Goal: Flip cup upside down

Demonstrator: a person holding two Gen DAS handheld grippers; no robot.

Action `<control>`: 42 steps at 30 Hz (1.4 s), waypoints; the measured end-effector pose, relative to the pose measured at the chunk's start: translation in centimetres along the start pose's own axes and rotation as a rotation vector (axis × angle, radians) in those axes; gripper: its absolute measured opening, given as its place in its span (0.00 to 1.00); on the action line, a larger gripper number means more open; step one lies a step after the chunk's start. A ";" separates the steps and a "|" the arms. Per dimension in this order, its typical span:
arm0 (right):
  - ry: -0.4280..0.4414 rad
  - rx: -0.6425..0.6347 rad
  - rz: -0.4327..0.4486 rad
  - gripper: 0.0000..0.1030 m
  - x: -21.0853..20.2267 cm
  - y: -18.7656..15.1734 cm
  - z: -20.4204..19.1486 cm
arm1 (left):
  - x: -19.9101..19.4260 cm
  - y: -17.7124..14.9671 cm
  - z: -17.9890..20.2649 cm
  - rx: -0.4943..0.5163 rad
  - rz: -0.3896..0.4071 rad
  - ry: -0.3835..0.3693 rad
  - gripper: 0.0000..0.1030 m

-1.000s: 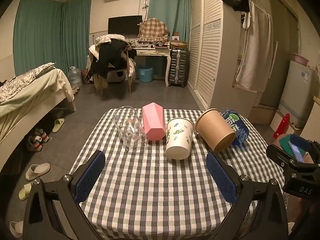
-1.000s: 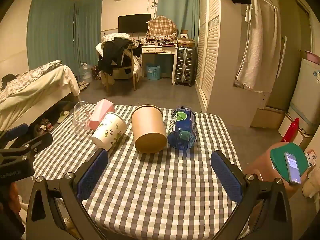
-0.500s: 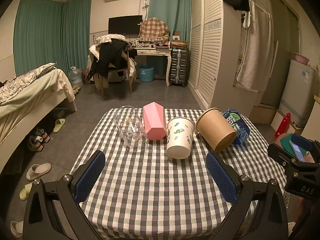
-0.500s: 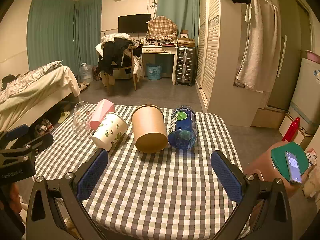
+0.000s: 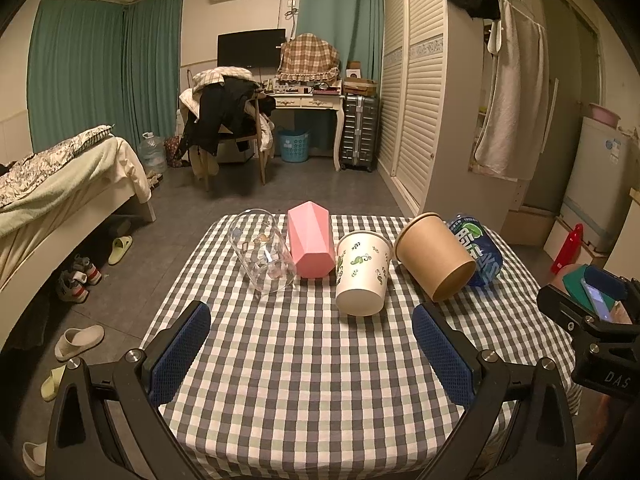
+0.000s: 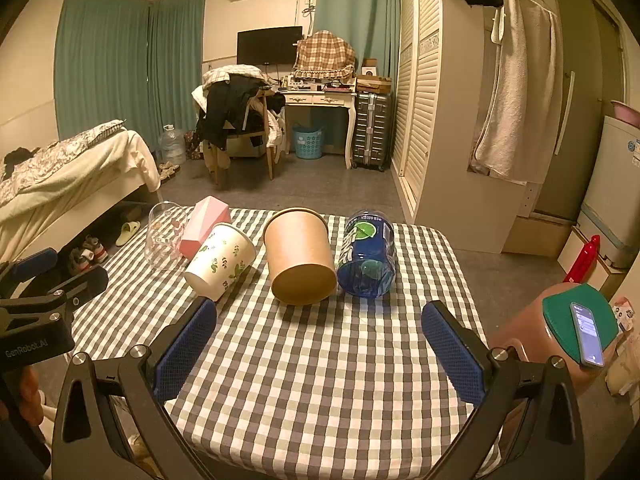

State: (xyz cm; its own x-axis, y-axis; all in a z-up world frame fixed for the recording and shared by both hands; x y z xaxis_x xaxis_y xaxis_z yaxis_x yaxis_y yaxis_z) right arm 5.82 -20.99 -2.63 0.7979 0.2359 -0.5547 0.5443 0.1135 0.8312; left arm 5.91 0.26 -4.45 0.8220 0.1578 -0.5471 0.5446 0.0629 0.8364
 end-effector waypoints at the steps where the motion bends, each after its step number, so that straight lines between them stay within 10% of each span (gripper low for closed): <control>1: -0.001 0.000 0.000 1.00 0.0 0.0 -0.1 | 0.0 0.0 0.0 -0.001 -0.001 0.001 1.00; 42: 0.007 0.009 0.003 1.00 -0.1 0.2 -0.1 | 0.1 0.0 -0.1 0.003 -0.004 0.002 1.00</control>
State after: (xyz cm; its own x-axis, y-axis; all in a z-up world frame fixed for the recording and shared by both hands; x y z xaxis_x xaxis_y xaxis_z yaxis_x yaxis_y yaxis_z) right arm 5.81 -20.87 -2.39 0.7980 0.2426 -0.5517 0.5439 0.1043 0.8326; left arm 5.94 0.38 -4.50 0.8195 0.1593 -0.5505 0.5484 0.0610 0.8340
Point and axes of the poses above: each gripper's, at about its wrist camera, not at the fingertips, and x roughly the way its jaws point, z to its right, y to its top, the point moved 7 cm from there along x, roughly the way its jaws point, and after that the axes turned 7 degrees about y, right-handed, at the moved point
